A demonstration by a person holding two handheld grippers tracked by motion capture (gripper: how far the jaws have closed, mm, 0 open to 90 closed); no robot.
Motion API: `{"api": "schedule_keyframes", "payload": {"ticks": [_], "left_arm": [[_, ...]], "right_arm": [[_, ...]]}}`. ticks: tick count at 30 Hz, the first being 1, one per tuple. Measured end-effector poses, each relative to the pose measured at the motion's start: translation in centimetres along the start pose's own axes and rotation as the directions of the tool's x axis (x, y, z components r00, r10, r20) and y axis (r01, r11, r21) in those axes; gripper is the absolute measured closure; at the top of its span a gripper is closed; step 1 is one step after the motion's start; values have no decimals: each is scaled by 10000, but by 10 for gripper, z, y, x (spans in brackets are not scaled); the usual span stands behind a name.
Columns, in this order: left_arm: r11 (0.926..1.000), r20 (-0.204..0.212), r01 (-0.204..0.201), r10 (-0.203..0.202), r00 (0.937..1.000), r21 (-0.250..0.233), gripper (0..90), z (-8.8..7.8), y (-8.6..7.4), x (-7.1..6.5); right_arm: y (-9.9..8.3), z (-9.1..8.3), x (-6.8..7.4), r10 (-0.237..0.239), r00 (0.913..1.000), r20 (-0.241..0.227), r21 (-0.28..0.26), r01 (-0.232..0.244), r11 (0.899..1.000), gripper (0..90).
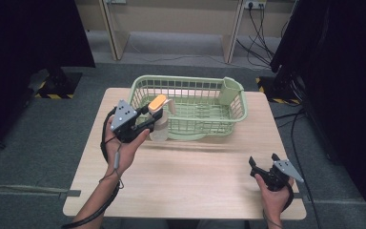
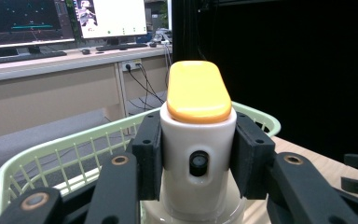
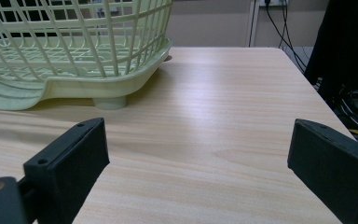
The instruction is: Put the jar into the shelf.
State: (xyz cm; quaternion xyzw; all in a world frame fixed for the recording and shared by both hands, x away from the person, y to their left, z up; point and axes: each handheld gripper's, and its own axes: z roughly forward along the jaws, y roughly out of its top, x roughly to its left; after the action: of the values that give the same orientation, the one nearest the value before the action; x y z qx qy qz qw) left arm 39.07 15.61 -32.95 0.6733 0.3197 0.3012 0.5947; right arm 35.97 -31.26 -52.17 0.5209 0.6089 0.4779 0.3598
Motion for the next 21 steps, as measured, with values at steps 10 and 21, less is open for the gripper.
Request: {"api": "schedule_keyframes", "payload": {"ticks": [10,21], "left_arm": [[9999,-207,126,-127,9997,-42,587,23,15,9],[9996,-375,274,-270,9989,119,587,51,28,16]], "right_arm": [[0,0,0,14,10000,-17,5,-14,10000,54],[0,0,0,58,10000,-35,20,-58,10000,54]]}}
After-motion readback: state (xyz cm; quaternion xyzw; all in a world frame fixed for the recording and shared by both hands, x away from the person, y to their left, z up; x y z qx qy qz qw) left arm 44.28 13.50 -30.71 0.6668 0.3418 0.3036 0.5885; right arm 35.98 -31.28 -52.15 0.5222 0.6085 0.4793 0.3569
